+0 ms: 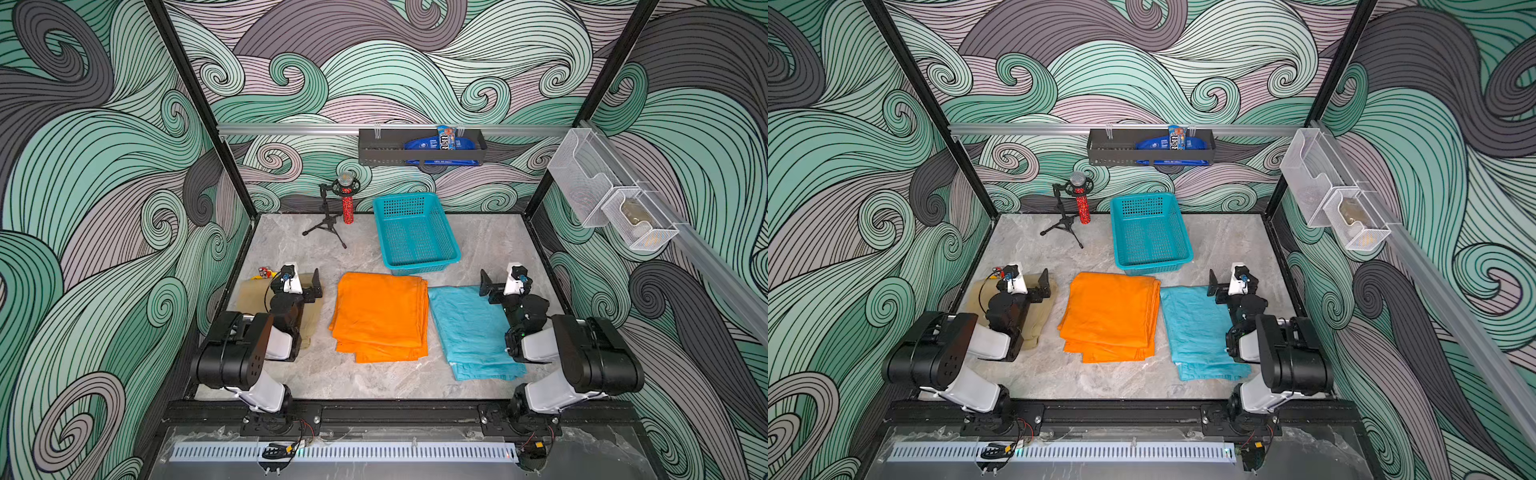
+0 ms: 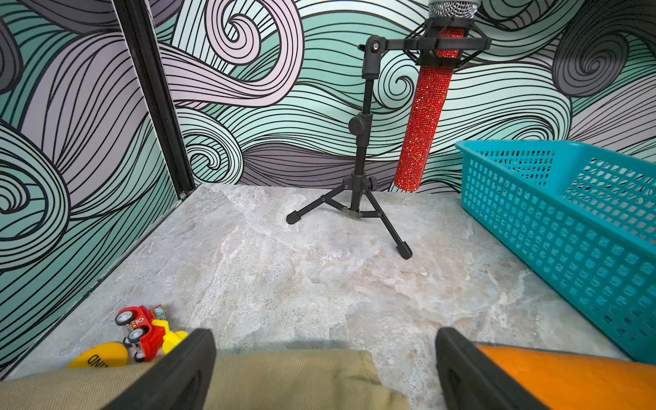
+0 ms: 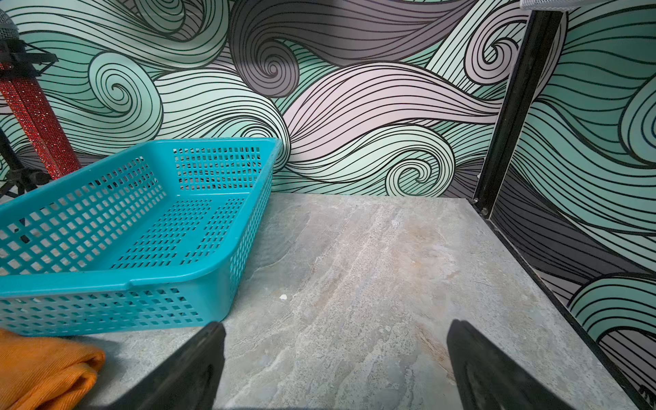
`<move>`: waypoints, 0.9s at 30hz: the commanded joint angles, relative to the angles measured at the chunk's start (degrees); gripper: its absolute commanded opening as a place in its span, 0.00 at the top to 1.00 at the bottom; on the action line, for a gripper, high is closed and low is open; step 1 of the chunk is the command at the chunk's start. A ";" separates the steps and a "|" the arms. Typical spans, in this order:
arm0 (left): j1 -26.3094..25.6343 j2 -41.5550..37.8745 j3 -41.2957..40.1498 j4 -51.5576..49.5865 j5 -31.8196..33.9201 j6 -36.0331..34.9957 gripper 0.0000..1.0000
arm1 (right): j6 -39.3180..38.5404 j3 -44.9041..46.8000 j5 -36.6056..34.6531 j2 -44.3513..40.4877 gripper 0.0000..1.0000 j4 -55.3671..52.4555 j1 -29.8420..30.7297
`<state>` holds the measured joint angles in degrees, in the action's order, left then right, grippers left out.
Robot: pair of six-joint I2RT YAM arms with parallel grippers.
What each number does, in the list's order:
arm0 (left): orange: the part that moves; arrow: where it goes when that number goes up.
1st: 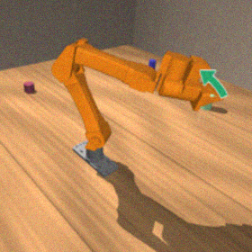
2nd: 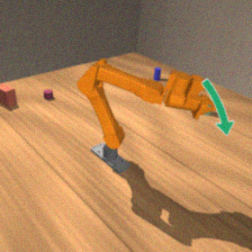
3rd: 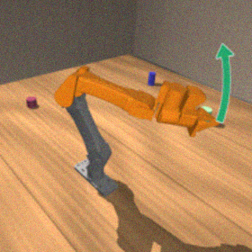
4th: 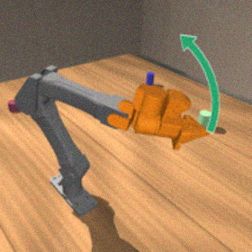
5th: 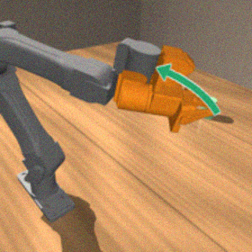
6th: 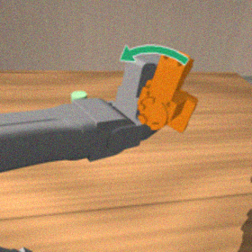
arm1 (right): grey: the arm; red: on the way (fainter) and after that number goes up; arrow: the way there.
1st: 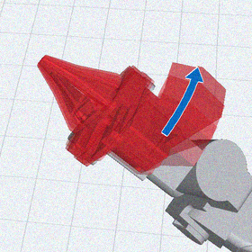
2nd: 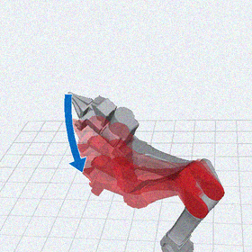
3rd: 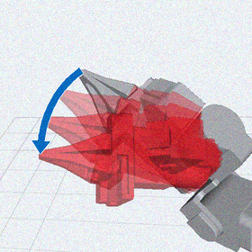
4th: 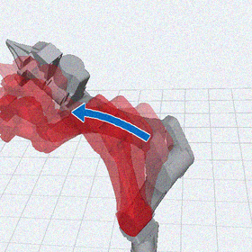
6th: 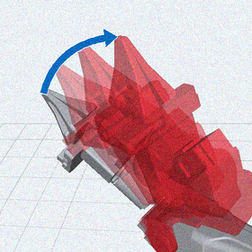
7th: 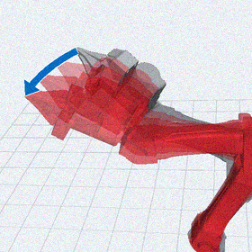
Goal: Put the folded long pants in the basket
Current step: Pick up the long pant at the center of the board.
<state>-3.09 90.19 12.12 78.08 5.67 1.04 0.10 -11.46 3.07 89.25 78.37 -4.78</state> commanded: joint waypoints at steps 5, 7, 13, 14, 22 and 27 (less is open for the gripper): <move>-0.24 0.51 -0.34 1.81 0.48 -0.34 0.01 | -0.45 -0.40 -1.43 -0.13 0.00 0.26 0.42; -0.19 0.50 -0.36 1.81 0.48 -0.34 0.01 | -0.45 -0.40 -1.42 -0.14 0.00 0.23 0.38; -0.16 0.40 -0.18 1.53 0.65 -0.03 0.01 | -0.43 -0.48 -1.41 -0.05 0.00 0.25 0.38; -0.20 0.25 -0.12 1.20 0.81 0.08 0.01 | -0.45 -0.40 -1.42 -0.13 0.00 0.21 0.43; 0.57 -2.10 2.55 -8.17 0.22 1.52 0.01 | -0.06 -0.51 -1.20 -0.36 0.00 0.18 -0.13; 0.23 -6.08 7.75 -17.26 1.57 0.08 0.01 | 3.44 -7.27 -9.89 -10.21 0.00 -20.38 0.03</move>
<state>-2.76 88.12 15.00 68.03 5.98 1.89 1.48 -14.46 -1.91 84.40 68.55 -4.78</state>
